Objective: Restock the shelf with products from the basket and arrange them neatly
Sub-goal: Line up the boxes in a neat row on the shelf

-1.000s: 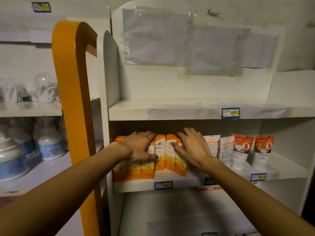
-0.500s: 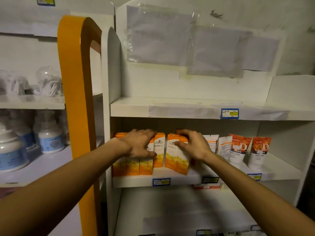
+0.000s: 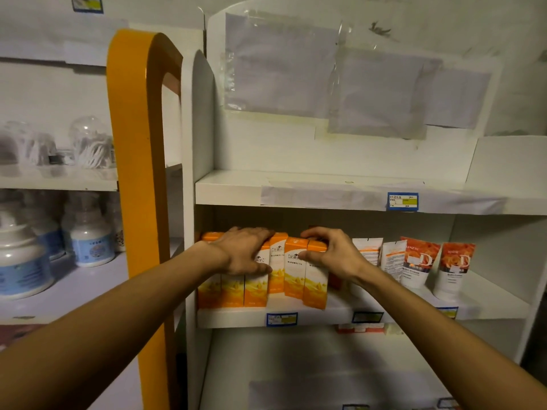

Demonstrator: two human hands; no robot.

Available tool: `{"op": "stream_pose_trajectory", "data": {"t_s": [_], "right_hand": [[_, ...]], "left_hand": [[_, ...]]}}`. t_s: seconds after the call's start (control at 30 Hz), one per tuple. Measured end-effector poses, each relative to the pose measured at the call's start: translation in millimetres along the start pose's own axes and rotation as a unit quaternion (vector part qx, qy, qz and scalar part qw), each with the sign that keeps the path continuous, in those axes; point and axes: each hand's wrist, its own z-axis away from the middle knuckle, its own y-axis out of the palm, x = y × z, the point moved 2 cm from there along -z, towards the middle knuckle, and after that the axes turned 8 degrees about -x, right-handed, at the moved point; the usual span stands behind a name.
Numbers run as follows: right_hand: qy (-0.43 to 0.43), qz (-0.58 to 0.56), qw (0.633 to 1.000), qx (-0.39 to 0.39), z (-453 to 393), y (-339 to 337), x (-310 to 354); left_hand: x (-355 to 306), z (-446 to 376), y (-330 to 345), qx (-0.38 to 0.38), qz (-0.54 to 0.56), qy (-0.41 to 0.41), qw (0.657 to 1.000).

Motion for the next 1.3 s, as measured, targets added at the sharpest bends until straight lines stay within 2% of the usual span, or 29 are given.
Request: {"op": "stream_pose_trajectory", "data": {"t_s": [0.13, 0.43, 0.63, 0.77, 0.93, 1.13, 1.3], "right_hand": [[0.027, -0.049, 0.998, 0.011, 3, -3, -6], [0.027, -0.12, 0.992, 0.037, 4, 22, 15], [-0.001, -0.049, 0.999, 0.013, 6, 28, 11], [-0.066, 0.12, 0.991, 0.007, 10, 29, 12], [-0.062, 0.189, 0.98, -0.028, 14, 23, 10], [-0.082, 0.219, 0.972, 0.016, 16, 5, 3], [-0.094, 0.25, 0.962, 0.053, 2, -7, 13]], "left_hand": [[2, -3, 3, -0.002, 0.005, 0.002, 1.0], [2, -3, 3, -0.008, 0.015, 0.006, 1.0], [3, -3, 6, -0.022, 0.008, 0.012, 1.0], [6, -4, 9, -0.027, 0.006, 0.008, 1.0], [5, -5, 6, -0.018, 0.009, 0.005, 1.0], [-4, -13, -7, -0.019, -0.004, 0.012, 1.0], [-15, -23, -13, 0.007, 0.023, -0.019, 1.0]]}}
